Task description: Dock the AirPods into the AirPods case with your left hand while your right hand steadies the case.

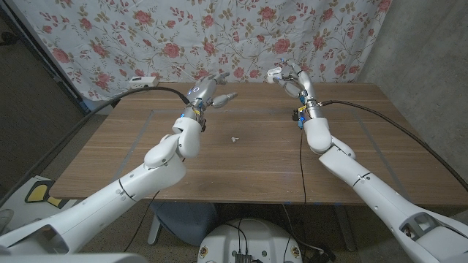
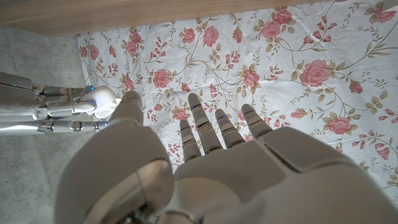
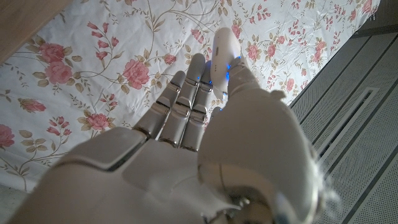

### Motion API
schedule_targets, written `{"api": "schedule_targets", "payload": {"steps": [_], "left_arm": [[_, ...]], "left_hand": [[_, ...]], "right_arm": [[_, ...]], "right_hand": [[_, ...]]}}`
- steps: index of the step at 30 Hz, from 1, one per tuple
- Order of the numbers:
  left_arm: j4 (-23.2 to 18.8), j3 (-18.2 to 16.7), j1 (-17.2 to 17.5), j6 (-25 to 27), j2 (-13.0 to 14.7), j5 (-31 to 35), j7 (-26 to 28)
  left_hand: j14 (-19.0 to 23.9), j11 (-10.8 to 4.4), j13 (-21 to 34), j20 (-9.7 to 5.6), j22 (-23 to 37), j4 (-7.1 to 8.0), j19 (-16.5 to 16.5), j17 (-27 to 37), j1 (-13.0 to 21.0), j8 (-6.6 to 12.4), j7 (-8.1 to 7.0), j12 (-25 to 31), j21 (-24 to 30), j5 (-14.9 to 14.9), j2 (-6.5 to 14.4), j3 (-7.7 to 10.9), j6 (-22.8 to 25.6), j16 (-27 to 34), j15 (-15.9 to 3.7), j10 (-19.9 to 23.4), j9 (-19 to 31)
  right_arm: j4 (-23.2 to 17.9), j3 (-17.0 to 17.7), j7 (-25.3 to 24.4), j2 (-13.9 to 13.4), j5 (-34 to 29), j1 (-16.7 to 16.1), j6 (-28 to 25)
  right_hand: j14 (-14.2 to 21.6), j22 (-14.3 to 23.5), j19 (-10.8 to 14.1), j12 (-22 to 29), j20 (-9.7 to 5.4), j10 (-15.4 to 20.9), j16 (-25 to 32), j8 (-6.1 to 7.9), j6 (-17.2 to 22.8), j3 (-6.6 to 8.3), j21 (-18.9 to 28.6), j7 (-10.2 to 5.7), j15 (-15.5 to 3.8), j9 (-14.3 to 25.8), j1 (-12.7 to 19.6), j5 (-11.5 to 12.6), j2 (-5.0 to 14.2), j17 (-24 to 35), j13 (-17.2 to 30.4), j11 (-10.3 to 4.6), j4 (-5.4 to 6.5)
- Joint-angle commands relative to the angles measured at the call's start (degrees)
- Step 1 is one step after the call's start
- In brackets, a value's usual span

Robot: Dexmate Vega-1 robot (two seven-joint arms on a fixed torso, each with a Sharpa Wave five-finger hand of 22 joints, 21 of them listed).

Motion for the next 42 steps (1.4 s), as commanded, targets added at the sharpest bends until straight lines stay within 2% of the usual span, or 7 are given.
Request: {"api": "schedule_targets", "payload": {"steps": [1,4,6,8,24,37,42], "left_arm": [[-2.45,2.56,-1.55,4.75,3.17,8.76,-8.79],[-2.06,1.55,-0.47,3.73,2.62,8.30,-7.78],[-1.96,0.95,-0.06,3.45,2.05,7.83,-7.62],[-1.87,2.27,-0.93,4.63,2.38,10.39,-9.50],[-2.27,4.01,-2.95,5.45,3.99,17.17,-21.55],[-2.87,-0.04,-1.89,2.09,4.25,14.76,-25.13],[-3.50,2.29,-4.36,2.77,5.39,19.75,-31.76]], "left_hand": [[0.02,-0.56,0.52,0.31,-0.02,0.13,-0.60,-0.01,0.36,-0.05,0.10,-0.57,-0.05,-0.21,-0.47,0.41,-2.41,0.00,0.16,-0.86,0.16],[-0.21,-0.54,0.67,0.37,-0.02,0.13,-0.84,-0.01,0.36,-0.03,0.23,-0.78,-0.14,-0.24,-0.54,0.45,-3.46,-0.13,0.26,-1.21,0.17],[-0.20,-0.69,1.40,0.45,-0.02,0.05,-0.79,0.03,0.62,-0.26,0.48,-1.88,-0.08,-0.28,-0.75,0.80,-10.53,-0.28,0.26,-3.58,0.13],[-0.31,-0.77,1.64,0.46,-0.02,0.04,-0.84,0.04,0.67,-0.19,0.44,-2.08,-0.09,-0.30,-0.77,0.91,-12.08,-0.35,0.28,-4.15,0.12],[-0.53,-0.89,2.55,0.76,-0.03,-0.36,-1.05,0.02,2.28,0.16,0.50,-1.60,-0.14,0.12,0.32,2.22,-16.25,-0.47,0.20,-3.08,0.09],[0.50,-1.94,3.53,0.62,-0.06,-0.93,-1.04,0.02,5.23,0.30,1.29,-0.41,-0.10,1.00,0.97,4.48,-20.87,-0.20,-0.35,0.24,0.02],[0.60,-2.19,3.78,0.65,-0.07,-0.95,-0.98,0.01,5.55,0.33,1.52,-0.29,-0.07,1.02,0.77,4.75,-21.79,-0.21,-0.51,0.65,0.00]], "right_arm": [[-1.21,0.19,-0.63,0.06,-0.12,-0.76,-1.02],[-1.51,0.19,-0.63,-0.10,-0.25,-0.92,-1.26],[-1.78,0.20,-0.84,-0.02,-0.34,-1.04,-1.66],[-1.96,0.19,-0.87,0.00,-0.35,-1.09,-1.90],[-2.39,-0.03,-1.27,0.23,-0.86,-0.62,-3.11],[-1.92,-0.44,-1.13,0.53,-0.84,0.29,-3.85],[-1.46,-0.61,-1.17,0.59,-0.91,0.69,-3.71]], "right_hand": [[0.32,0.12,-0.32,0.68,-0.03,7.14,0.01,0.44,0.38,-0.03,0.25,0.09,-8.84,0.17,0.07,0.32,0.54,0.18,1.10,-7.28,-0.05],[0.31,0.12,-0.32,0.71,-0.01,7.17,-0.04,0.42,0.35,-0.03,0.25,0.10,-8.84,0.17,0.07,0.32,0.55,0.17,1.11,-7.28,-0.05],[0.35,0.11,-0.36,0.70,0.01,7.16,-0.02,0.42,0.36,-0.04,0.24,0.12,-8.84,0.17,0.06,0.32,0.54,0.22,1.10,-7.28,-0.05],[0.36,0.11,-0.34,0.71,0.02,7.17,-0.05,0.42,0.37,-0.04,0.25,0.12,-8.84,0.17,0.06,0.32,0.55,0.23,1.11,-7.28,-0.05],[0.42,0.11,-0.43,0.69,0.12,7.14,-0.17,0.36,0.33,-0.06,0.22,0.06,-8.84,0.17,0.04,0.33,0.51,0.38,1.07,-7.29,-0.08],[0.42,0.10,-0.47,0.66,0.21,7.13,-0.36,0.30,0.28,-0.07,0.22,0.07,-8.84,0.17,0.01,0.33,0.51,0.46,1.01,-7.29,-0.08],[0.46,0.10,-0.47,0.68,0.24,7.14,-0.38,0.31,0.31,-0.07,0.22,0.11,-8.84,0.17,0.01,0.34,0.51,0.52,1.02,-7.29,-0.08]]}}
